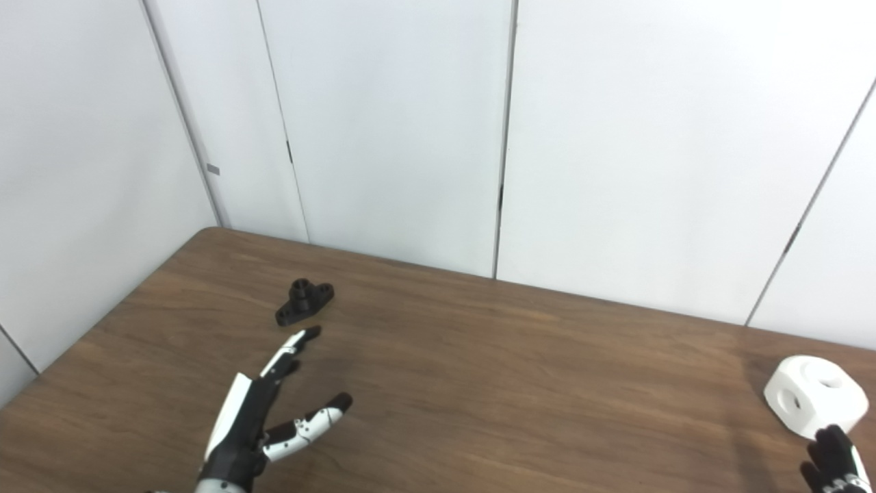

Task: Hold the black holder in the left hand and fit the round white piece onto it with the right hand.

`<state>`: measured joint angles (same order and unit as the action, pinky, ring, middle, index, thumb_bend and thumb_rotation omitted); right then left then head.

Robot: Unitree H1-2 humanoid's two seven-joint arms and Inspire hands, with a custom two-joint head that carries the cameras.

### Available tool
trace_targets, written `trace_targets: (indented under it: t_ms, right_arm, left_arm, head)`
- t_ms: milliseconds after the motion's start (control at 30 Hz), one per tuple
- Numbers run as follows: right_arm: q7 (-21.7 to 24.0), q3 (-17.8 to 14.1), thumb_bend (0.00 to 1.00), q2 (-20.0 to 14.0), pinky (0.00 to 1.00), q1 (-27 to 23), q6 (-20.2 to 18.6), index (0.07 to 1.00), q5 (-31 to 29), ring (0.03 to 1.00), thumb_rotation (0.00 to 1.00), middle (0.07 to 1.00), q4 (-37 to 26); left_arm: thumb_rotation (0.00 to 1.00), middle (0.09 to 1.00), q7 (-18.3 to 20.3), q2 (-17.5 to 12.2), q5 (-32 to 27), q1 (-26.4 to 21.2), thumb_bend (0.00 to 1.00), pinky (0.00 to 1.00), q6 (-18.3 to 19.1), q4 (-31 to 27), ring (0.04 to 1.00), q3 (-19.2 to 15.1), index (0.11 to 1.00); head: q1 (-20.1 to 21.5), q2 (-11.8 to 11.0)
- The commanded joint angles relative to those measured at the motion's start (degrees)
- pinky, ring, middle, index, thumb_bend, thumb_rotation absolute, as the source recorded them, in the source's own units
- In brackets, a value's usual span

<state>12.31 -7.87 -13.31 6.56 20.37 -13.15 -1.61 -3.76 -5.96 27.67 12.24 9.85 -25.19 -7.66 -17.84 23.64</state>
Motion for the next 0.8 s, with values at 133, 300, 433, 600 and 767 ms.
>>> trace_targets:
  t_ms: [133, 300, 433, 600, 767]
  right_arm:
    - [0.04, 0.82, 0.69, 2.28, 1.0, 5.99, -0.24, 1.0, -0.46, 1.0, 1.0, 1.0, 6.96]
    - [0.46, 0.71, 0.62, 2.25, 1.0, 5.92, 0.42, 1.0, -1.14, 1.0, 0.99, 1.0, 7.55]
    - [0.35, 0.66, 0.56, 2.37, 1.0, 6.12, 0.05, 1.0, -1.57, 1.0, 0.96, 1.0, 7.18]
    - [0.28, 0.77, 0.58, 2.33, 1.0, 6.31, -0.03, 1.0, -1.53, 1.0, 0.95, 1.0, 7.07]
    - [0.09, 0.91, 0.61, 2.57, 1.0, 6.36, -0.86, 1.0, -1.62, 1.0, 0.92, 1.0, 6.59]
  left_arm:
    - [0.31, 0.921, -1.93, -4.1, 10.17, -5.44, 0.79, 0.91, 6.08, 0.26, 0.964, -2.67, 0.869]
    - [0.37, 0.917, -3.27, -5.95, 13.05, -9.64, 0.82, 0.91, 9.48, 5.54, 0.955, -4.02, 0.848]
    - [0.4, 0.923, -2.31, -7.33, 12.11, -12.34, 0.84, 0.92, 11.71, 8.57, 0.959, -4.67, 0.846]
    - [0.42, 0.924, -2.07, -9.45, 11.91, -14.71, 0.85, 0.9, 13.11, 11.71, 0.96, -4.47, 0.843]
    - [0.39, 0.921, -2.99, -11.74, 10.95, -17.86, 0.85, 0.93, 13.07, 16.86, 0.964, -4.15, 0.832]
  head:
    - [-0.3, -0.15]
    - [-0.03, -0.01]
    - [0.23, 0.13]
    - [0.8, -0.01]
    - [1.44, 0.06]
